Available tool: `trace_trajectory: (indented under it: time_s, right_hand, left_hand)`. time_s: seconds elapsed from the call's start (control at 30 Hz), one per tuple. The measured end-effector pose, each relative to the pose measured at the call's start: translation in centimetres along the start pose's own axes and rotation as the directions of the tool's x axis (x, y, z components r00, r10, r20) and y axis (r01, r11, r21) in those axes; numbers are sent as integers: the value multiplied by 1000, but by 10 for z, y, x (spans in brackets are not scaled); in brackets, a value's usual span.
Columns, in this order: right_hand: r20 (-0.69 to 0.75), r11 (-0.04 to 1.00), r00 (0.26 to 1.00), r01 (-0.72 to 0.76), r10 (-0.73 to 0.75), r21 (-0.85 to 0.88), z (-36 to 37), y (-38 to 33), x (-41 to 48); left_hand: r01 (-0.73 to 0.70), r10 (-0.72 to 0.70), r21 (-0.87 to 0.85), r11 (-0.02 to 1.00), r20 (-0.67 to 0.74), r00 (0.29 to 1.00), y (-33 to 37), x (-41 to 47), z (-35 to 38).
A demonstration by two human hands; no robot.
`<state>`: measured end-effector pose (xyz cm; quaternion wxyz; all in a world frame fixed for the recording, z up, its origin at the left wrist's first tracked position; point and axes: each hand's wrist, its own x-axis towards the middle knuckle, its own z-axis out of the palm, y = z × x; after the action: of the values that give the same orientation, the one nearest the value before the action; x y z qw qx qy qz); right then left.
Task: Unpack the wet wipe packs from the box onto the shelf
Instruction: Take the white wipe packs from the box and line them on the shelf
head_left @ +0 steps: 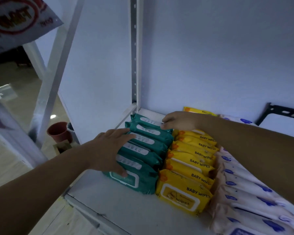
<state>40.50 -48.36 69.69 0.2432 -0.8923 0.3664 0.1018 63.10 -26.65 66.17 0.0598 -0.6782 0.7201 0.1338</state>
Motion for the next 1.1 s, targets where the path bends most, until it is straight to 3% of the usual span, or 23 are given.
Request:
trace_trajectory:
  time_s: [0.27, 0.63, 0.83, 1.1]
  right_hand:
    - [-130, 994, 986, -104, 106, 21, 8, 11, -55]
    - [-302, 961, 919, -208, 255, 180, 42, 24, -152]
    - [-438, 912, 828, -192, 349, 363, 72, 7, -221]
    - [-523, 901, 742, -270, 419, 339, 130, 16, -293]
  left_hand:
    - [-143, 143, 44, 989, -3, 990, 9, 6, 3]
    - [-273, 275, 40, 961, -74, 959, 28, -7, 4]
    - [-306, 305, 12, 952, -126, 944, 36, -21, 4]
    - [-330, 304, -68, 941, -253, 918, 54, -41, 11]
